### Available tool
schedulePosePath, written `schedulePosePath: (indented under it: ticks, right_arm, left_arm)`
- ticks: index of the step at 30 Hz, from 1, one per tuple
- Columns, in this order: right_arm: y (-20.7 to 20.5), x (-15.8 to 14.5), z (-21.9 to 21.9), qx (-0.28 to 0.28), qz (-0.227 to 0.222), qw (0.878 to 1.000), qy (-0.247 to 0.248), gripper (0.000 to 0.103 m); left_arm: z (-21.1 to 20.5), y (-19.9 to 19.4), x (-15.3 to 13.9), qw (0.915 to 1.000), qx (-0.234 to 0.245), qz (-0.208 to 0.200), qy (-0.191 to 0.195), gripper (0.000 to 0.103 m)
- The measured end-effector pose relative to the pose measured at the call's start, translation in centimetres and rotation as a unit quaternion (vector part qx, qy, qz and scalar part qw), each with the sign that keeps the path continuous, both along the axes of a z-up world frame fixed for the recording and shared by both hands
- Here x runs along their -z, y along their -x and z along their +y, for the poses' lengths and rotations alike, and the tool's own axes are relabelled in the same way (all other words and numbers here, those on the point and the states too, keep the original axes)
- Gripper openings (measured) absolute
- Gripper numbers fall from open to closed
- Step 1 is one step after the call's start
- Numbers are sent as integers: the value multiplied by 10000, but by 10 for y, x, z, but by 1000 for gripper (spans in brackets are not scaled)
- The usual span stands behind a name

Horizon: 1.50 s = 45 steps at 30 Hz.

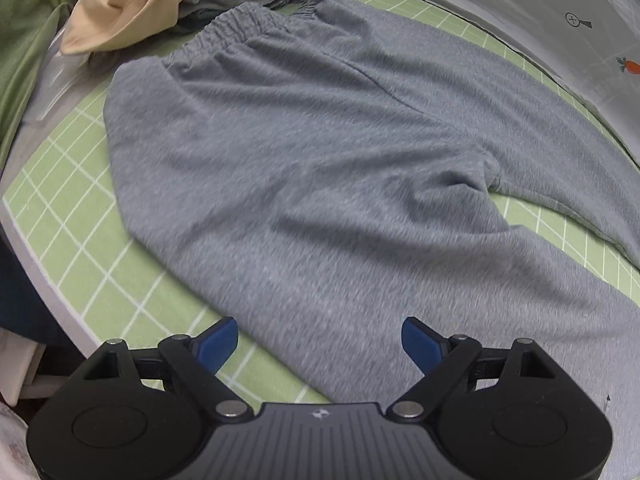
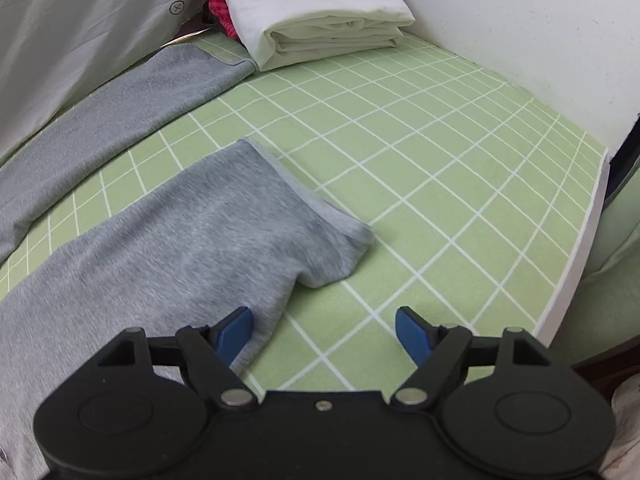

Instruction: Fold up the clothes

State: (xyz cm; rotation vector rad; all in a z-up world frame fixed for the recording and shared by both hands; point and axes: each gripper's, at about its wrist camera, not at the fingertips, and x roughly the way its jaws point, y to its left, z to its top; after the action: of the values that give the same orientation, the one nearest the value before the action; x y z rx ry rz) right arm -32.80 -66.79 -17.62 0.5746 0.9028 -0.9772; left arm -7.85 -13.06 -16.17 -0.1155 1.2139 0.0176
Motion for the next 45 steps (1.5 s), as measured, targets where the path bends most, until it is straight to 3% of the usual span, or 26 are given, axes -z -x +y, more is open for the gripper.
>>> schedulePosePath:
  ticks: [7, 11, 13, 14, 16, 17, 18, 22, 26, 29, 32, 36, 39, 41, 42, 44, 45]
  right_arm:
    - [1, -7, -14, -148, -665, 9972, -308, 79]
    - [-10, -6, -21, -131, -759, 9958, -488, 73]
    - [-16, -7, -22, -295, -696, 9960, -487, 48]
    - [-19, -8, -22, -379, -661, 9959, -489, 41]
    - [-24, -9, -24, -542, -631, 9953, -504, 4]
    - [-26, -10, -25, -597, -641, 9950, -474, 3]
    - [-28, -12, -27, -650, -656, 9947, -443, 3]
    - [-47, -32, -41, -848, -908, 9919, -279, 2]
    - [-65, -94, -52, -1241, -1591, 9789, 314, 2]
    - [-53, -150, -49, -1456, -2181, 9613, 851, 2]
    - [-25, -174, -45, -1389, -2354, 9549, 1163, 2]
    - [8, -121, -49, -1103, -1751, 9756, 739, 2]
    - [23, -57, -54, -863, -982, 9910, 281, 4]
    - [32, -33, -56, -663, -490, 9965, 125, 5]
    - [37, -24, -56, -547, -331, 9979, 48, 9]
    - [48, -23, -58, -383, -448, 9983, 5, 28]
    - [51, -23, -59, -338, -508, 9981, 23, 42]
  left_arm:
    - [6, 13, 5, 9971, -644, -149, 364, 88]
    - [1, 11, 5, 9964, -794, -217, 217, 80]
    - [-3, 10, 3, 9963, -803, -288, 103, 68]
    - [-4, 9, 2, 9960, -835, -317, 49, 64]
    - [-2, 5, 2, 9945, -968, -351, 173, 36]
    - [-1, 3, 2, 9934, -1048, -363, 277, 23]
    - [1, 1, 2, 9922, -1127, -375, 381, 4]
    - [0, -6, -23, 9888, -1136, -734, 633, 2]
    - [-6, -12, -64, 9841, -948, -1286, 782, 2]
    - [-10, -16, -94, 9781, -805, -1697, 892, 2]
    - [-8, -4, -110, 9743, -716, -1889, 996, 2]
    - [-9, 13, -81, 9863, -513, -1414, 684, 2]
    - [-11, 25, -42, 9957, -290, -772, 427, 4]
    - [-10, 31, -27, 9979, -286, -486, 334, 7]
    - [-8, 33, -24, 9980, -328, -445, 302, 8]
    - [-5, 35, -24, 9980, -375, -439, 261, 14]
    - [-3, 36, -26, 9978, -404, -462, 244, 23]
